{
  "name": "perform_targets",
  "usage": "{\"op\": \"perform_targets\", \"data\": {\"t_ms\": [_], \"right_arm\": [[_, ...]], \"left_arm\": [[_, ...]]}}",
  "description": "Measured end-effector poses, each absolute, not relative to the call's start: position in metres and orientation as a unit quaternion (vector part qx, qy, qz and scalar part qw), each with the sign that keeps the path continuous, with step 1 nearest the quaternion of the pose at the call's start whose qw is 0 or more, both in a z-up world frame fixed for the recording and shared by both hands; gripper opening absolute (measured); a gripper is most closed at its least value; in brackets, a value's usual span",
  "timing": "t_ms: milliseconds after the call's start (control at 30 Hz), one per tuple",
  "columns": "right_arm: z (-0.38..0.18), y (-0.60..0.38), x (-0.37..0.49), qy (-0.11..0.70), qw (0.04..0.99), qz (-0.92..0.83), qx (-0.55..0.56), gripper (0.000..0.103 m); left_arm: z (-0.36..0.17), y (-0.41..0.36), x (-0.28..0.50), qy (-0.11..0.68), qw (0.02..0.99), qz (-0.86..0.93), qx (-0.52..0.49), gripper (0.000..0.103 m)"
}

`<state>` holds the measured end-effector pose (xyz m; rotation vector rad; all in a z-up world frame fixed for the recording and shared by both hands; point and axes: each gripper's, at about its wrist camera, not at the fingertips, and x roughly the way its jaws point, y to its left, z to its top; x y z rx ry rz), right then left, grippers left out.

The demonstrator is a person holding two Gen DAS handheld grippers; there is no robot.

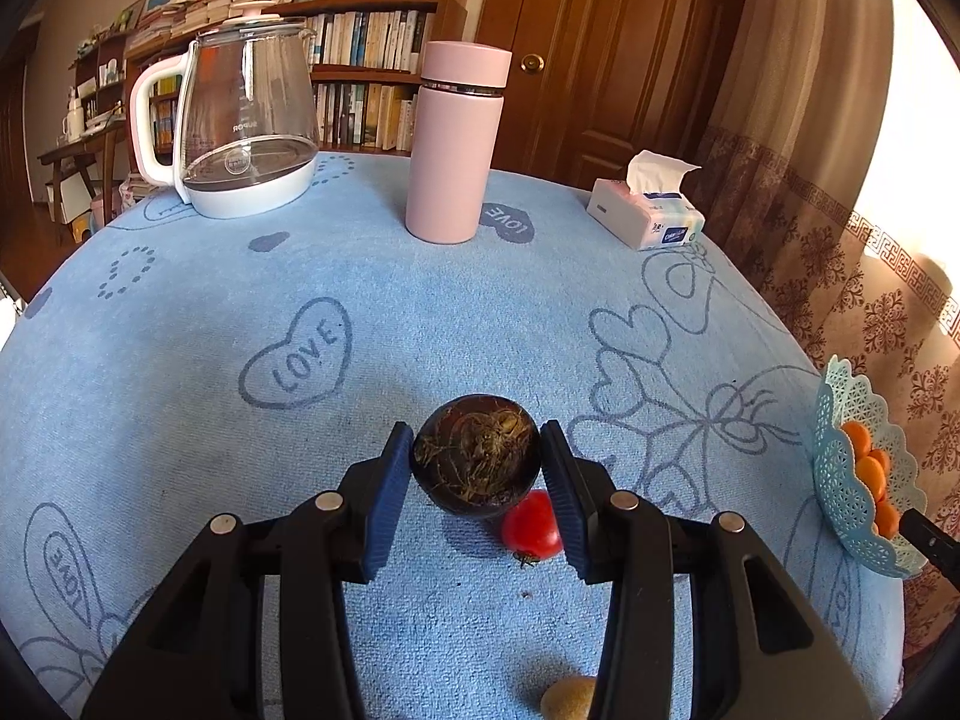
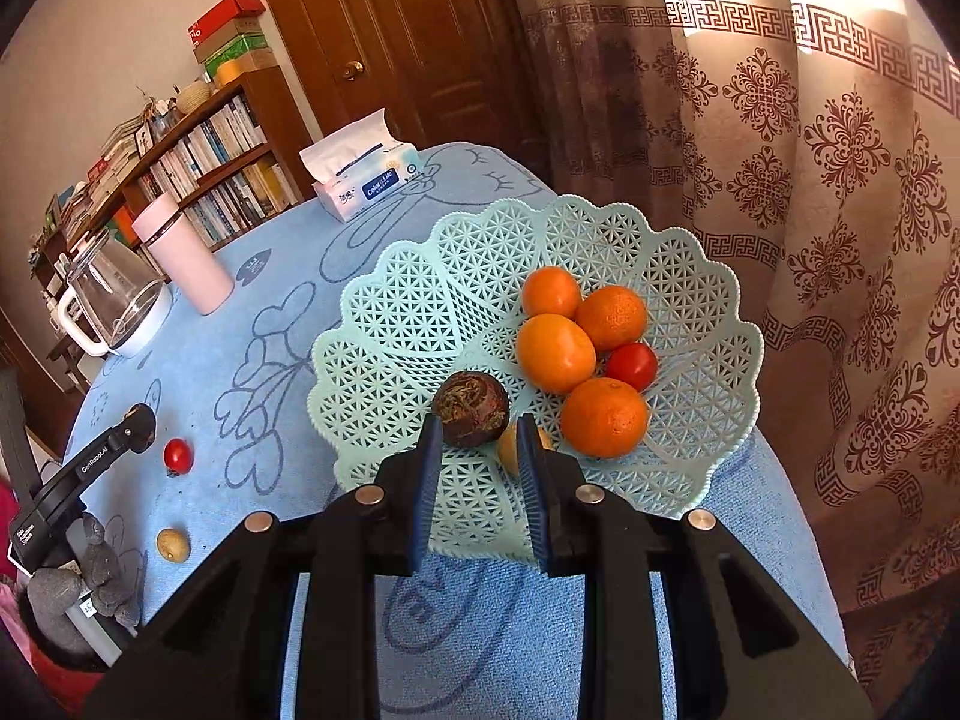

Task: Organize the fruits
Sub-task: 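Carry the yellow fruit into the basket and open the right gripper while the left holds the dark fruit, then carry the dark brown fruit into the basket and open the left gripper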

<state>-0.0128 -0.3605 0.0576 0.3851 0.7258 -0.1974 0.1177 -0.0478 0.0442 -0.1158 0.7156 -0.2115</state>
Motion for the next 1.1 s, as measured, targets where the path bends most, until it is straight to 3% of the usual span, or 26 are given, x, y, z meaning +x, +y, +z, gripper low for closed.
{"op": "perform_targets", "data": {"t_ms": [167,233,400,633,1100], "right_arm": [[0.057,-0.365,-0.016,0.349,0.911,-0.096,0.196,0.028],[0.056,-0.369,-0.019,0.346,0.911,-0.098,0.203,0.038],[0.056,-0.383,-0.028,0.331,0.911,-0.111,0.218,0.045],[0.055,-0.393,-0.039,0.301,0.919,-0.141,0.212,0.064],[0.049,-0.397,-0.036,0.278,0.927,-0.163,0.193,0.067]], "left_arm": [[0.042,-0.049,0.119,0.351,0.93,-0.098,-0.051,0.044],[0.042,-0.049,0.119,0.351,0.93,-0.095,-0.049,0.044],[0.046,-0.056,0.113,0.351,0.931,-0.098,-0.039,0.044],[0.053,-0.087,0.097,0.35,0.927,-0.133,-0.012,0.044],[0.07,-0.169,0.083,0.35,0.91,-0.222,0.027,0.044]]}}
